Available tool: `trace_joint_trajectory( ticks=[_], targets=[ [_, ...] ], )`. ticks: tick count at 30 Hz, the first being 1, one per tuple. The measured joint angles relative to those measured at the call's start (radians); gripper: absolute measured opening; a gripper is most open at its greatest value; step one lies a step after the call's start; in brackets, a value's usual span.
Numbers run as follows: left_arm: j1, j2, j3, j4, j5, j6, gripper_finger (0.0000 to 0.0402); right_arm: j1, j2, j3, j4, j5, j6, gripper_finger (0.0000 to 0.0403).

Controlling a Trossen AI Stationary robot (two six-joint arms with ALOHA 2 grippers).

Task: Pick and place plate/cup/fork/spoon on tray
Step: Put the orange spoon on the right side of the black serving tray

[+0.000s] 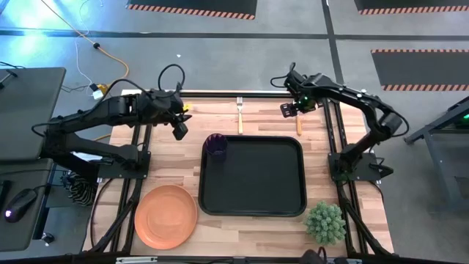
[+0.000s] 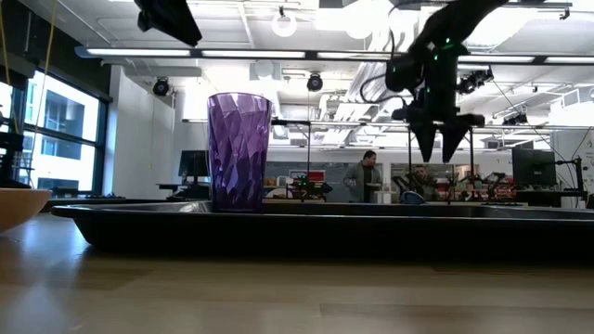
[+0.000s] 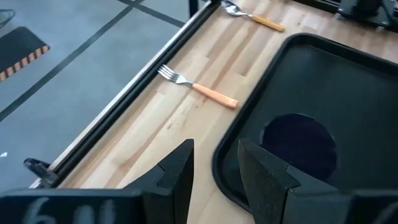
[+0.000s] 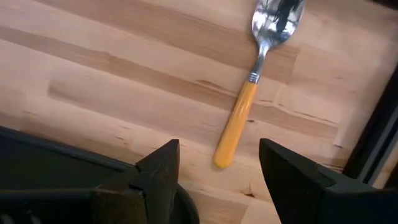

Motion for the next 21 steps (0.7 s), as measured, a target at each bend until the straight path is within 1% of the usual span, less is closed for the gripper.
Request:
trace_joint_trajectory(
  ticks=[9, 15, 21],
  targets=[
    [0.084, 0.0, 0.0, -0.001, -0.001, 0.001, 0.0117, -0.075, 0.094, 0.0, 0.002, -0.002, -0.063, 0.0211],
    [0.118, 0.0, 0.0, -0.001, -0.001, 0.001, 0.0117, -0.131, 0.151, 0.0, 0.032, -0.027, -0.109, 0.0211],
    [0.141, 0.0, 0.0, -0.001, 0.001, 0.001, 0.0117, -0.153, 0.214, 0.0, 0.073, -0.04, -0.138, 0.0211]
  ],
)
